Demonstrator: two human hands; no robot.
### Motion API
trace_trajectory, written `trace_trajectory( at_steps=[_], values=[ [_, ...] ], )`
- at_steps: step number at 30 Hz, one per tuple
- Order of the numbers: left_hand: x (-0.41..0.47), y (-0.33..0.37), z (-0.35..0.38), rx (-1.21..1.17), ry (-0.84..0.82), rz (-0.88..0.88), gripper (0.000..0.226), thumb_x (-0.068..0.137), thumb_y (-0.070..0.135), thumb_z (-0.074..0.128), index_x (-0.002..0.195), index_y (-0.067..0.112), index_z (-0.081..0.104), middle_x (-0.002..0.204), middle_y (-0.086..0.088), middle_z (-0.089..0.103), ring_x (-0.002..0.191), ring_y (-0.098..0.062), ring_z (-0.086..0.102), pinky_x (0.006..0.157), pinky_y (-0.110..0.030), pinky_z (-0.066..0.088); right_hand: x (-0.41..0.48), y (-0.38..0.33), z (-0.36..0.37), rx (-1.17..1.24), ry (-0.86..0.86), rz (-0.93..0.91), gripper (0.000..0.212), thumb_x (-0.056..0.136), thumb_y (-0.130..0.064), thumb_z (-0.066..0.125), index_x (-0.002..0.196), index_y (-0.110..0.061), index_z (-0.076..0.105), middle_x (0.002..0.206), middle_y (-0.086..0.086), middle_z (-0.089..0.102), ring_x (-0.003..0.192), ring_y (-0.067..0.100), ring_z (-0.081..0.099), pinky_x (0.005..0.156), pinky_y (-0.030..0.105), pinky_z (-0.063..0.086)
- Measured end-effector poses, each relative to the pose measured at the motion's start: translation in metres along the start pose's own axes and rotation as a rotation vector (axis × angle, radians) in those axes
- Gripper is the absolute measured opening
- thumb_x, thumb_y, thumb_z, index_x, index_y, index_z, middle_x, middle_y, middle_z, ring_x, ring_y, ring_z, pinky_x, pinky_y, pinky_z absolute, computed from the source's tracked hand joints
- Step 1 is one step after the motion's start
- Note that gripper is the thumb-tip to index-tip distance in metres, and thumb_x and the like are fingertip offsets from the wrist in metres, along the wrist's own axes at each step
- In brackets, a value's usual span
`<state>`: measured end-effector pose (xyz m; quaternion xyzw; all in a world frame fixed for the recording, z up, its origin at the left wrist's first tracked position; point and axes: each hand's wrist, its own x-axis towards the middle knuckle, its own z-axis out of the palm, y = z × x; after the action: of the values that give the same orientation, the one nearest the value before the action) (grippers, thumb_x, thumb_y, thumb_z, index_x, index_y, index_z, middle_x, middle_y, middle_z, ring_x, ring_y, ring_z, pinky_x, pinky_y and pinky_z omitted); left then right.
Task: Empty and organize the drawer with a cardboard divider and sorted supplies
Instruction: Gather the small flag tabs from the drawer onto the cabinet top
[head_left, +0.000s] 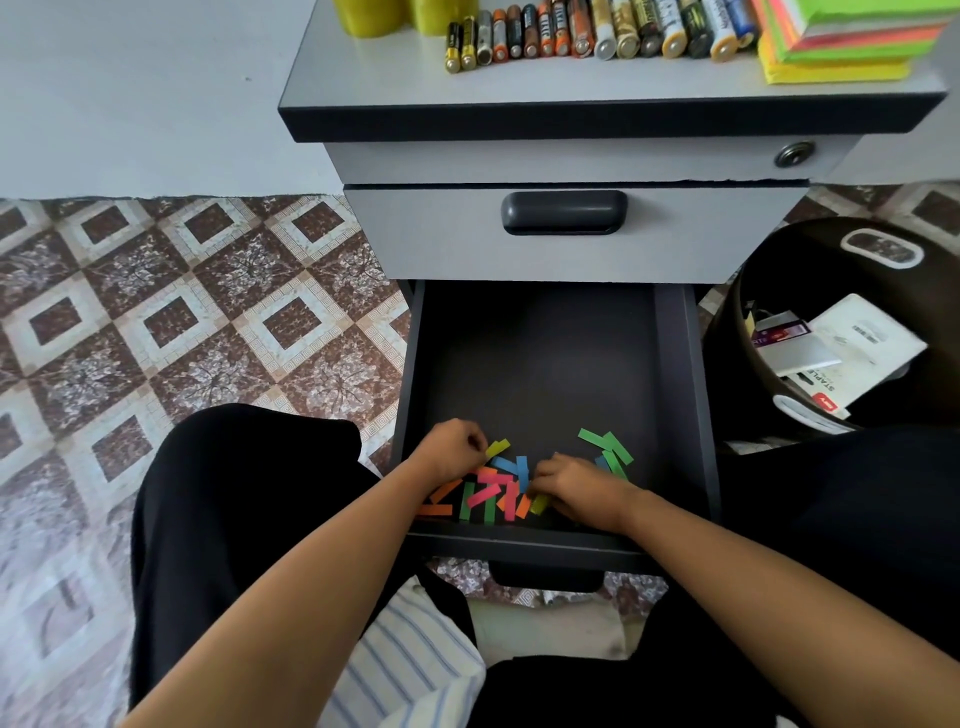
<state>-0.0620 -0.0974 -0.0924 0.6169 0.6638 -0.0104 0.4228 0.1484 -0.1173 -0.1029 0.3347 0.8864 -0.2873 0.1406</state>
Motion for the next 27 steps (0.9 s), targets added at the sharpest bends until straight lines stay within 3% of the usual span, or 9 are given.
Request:
trace_trajectory(
  at_steps=[10,16,20,24,27],
  values=[
    [-0.003,0.003,-0.002,-0.008,-0.009,0.003,0.012,0.086,0.01,0.059,0.095,0.008,0.067,0.099,-0.009,0.067,0.085,-0.014,0.057,0.078,-0.027,0.048,-0.007,0.0,-0.007,-0.138,0.038,0.019,0.036,0.096,-0.02,0.044,0.131,-0.018,0.052,0.129,0.001,0.049,0.119,0.022,0.039,0.095,0.033,0.033],
    [-0.005,0.006,-0.002,-0.054,-0.005,-0.01,0.011,0.087,0.01,0.059,0.095,0.009,0.066,0.098,-0.007,0.066,0.086,-0.013,0.057,0.078,-0.026,0.049,-0.007,-0.003,-0.009,-0.076,-0.019,0.077,0.028,0.094,-0.018,0.046,0.122,-0.017,0.053,0.121,0.005,0.056,0.115,0.023,0.048,0.09,0.034,0.038],
    [-0.009,0.014,-0.005,-0.176,0.019,-0.024,0.004,0.085,0.009,0.063,0.088,0.01,0.066,0.085,0.0,0.061,0.083,-0.013,0.056,0.076,-0.025,0.047,-0.007,-0.008,-0.016,0.221,0.08,0.243,0.014,0.089,-0.014,0.056,0.103,-0.015,0.058,0.102,0.006,0.061,0.094,0.022,0.057,0.078,0.032,0.045],
    [-0.02,0.038,-0.019,-0.504,0.084,-0.006,0.015,0.085,0.006,0.065,0.075,0.015,0.06,0.07,0.001,0.057,0.063,-0.007,0.053,0.057,-0.013,0.044,-0.005,-0.024,-0.049,0.73,0.492,0.399,0.011,0.083,-0.012,0.068,0.091,-0.017,0.063,0.083,-0.005,0.062,0.079,0.009,0.059,0.066,0.014,0.045],
    [-0.032,0.061,-0.038,-0.739,0.124,0.046,0.013,0.086,0.009,0.065,0.076,0.016,0.061,0.068,0.0,0.058,0.061,-0.007,0.054,0.055,-0.016,0.043,-0.006,-0.037,-0.09,1.096,0.735,0.39,0.012,0.082,-0.011,0.07,0.085,-0.019,0.061,0.078,-0.005,0.062,0.07,0.005,0.057,0.055,0.008,0.043]
  ],
)
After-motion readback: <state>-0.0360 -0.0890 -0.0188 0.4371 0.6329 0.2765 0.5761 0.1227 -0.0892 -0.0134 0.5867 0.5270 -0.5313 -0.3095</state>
